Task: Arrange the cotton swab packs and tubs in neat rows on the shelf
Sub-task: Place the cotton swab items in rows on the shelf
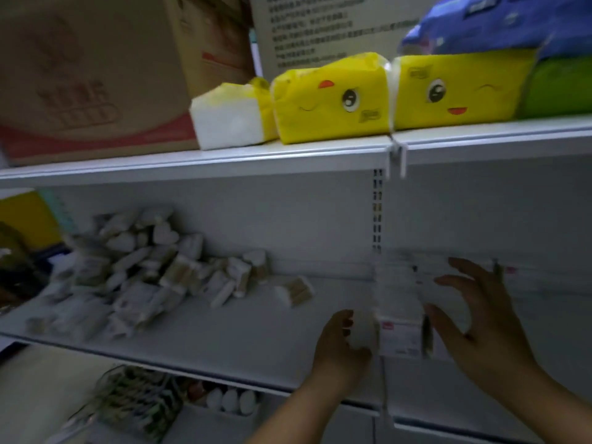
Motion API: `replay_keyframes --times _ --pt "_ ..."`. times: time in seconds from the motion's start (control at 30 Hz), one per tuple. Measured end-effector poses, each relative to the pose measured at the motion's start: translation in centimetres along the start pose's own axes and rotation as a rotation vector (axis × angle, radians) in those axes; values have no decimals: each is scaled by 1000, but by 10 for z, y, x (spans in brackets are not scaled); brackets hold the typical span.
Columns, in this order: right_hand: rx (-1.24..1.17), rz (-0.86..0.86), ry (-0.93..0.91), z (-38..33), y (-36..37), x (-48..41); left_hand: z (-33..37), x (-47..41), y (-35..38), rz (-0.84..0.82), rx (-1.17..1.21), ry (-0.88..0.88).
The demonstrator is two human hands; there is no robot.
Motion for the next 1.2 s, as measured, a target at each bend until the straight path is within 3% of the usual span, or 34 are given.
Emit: replay_keyframes --times 0.13,0.27,0.37,0.5,0.6,0.77,0.97,1.03,1.2 --pt "-126 -159 -104 -43 64 -12 -30 3 -44 33 -77 -43" --pt "-204 -452 125 -49 148 -8 -81 1 -101 139 -139 -144" --pt "-203 -512 279 -43 205 -10 -118 -6 -146 249 -145 -252" --pt "-252 -467 488 -42 272 -26 -156 -27 -193 294 -186 -306" --pt "-357 -333 640 -45 315 -42 -174 -53 -212 282 -260 -320" --pt "-535 -159 687 -53 365 -58 -186 -93 -211 309 -407 -179" --pt "-430 10 690 -42 387 -53 -186 -98 -204 432 -565 -49" --pt "-404 52 677 -46 387 -54 -187 -99 -203 428 -512 -26" --pt "-455 73 649 -56 381 -48 -190 -98 -205 331 -77 21"
Point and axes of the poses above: each hand's wrist, its own x-axis away from the middle knuckle, its own y-axis out of the palm, z = x × y, the point moved 2 cm from there along -x, towards the middle knuckle, and after that the axes turned 14 degrees about -x, right-handed, at the moved point
